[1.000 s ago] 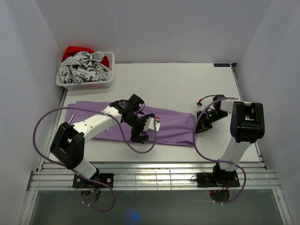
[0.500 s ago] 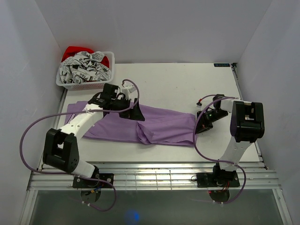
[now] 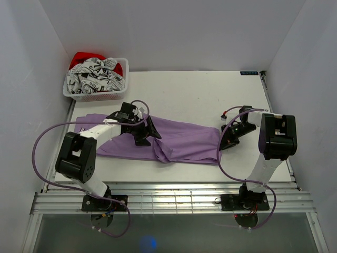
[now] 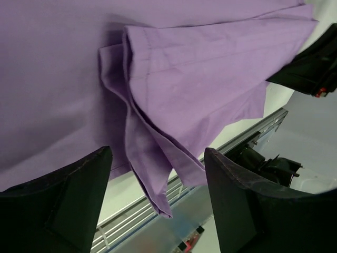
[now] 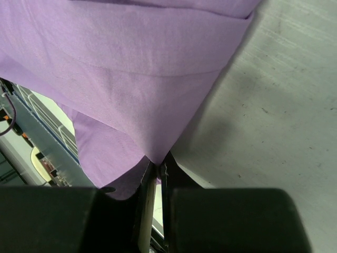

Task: Fold and stack the trousers
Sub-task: Fold the trousers

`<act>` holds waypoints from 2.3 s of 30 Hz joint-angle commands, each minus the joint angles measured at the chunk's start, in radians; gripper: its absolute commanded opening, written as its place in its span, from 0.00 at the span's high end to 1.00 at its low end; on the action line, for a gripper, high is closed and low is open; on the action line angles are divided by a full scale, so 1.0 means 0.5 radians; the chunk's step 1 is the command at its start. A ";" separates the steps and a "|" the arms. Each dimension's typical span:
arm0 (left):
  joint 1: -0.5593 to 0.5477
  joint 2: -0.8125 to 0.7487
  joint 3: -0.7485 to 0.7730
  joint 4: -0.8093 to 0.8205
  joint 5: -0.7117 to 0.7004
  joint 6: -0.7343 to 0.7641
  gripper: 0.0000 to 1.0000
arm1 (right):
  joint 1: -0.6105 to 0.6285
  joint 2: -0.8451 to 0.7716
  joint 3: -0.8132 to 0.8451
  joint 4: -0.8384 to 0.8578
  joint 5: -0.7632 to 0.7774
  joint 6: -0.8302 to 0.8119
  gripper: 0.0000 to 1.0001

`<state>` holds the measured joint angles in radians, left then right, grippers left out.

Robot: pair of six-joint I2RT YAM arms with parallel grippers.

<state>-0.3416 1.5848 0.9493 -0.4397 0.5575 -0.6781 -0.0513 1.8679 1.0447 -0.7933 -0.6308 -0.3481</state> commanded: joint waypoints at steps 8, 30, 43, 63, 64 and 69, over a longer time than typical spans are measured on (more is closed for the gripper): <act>-0.035 0.205 -0.018 0.180 -0.078 -0.239 0.26 | -0.008 0.035 0.028 0.043 0.129 -0.052 0.88; -0.050 -0.056 0.169 0.486 -0.330 0.417 0.98 | -0.011 -0.002 -0.006 0.022 0.136 -0.126 0.24; -0.004 0.202 0.203 0.250 -0.697 0.479 0.76 | -0.011 0.007 0.058 -0.003 0.120 -0.114 0.26; 0.036 0.092 0.007 0.339 -0.293 0.500 0.34 | -0.008 0.127 0.037 0.083 0.105 -0.055 0.31; 0.036 0.098 -0.015 0.370 -0.275 0.500 0.34 | -0.008 0.127 0.031 0.083 0.108 -0.058 0.31; 0.036 0.162 -0.058 0.339 -0.281 0.482 0.41 | -0.008 0.111 0.021 0.080 0.132 -0.068 0.32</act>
<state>-0.3237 1.6615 0.9264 -0.2951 0.3817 -0.4309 -0.0570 1.8866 1.0840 -0.8764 -0.7170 -0.3218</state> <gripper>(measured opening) 0.605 0.680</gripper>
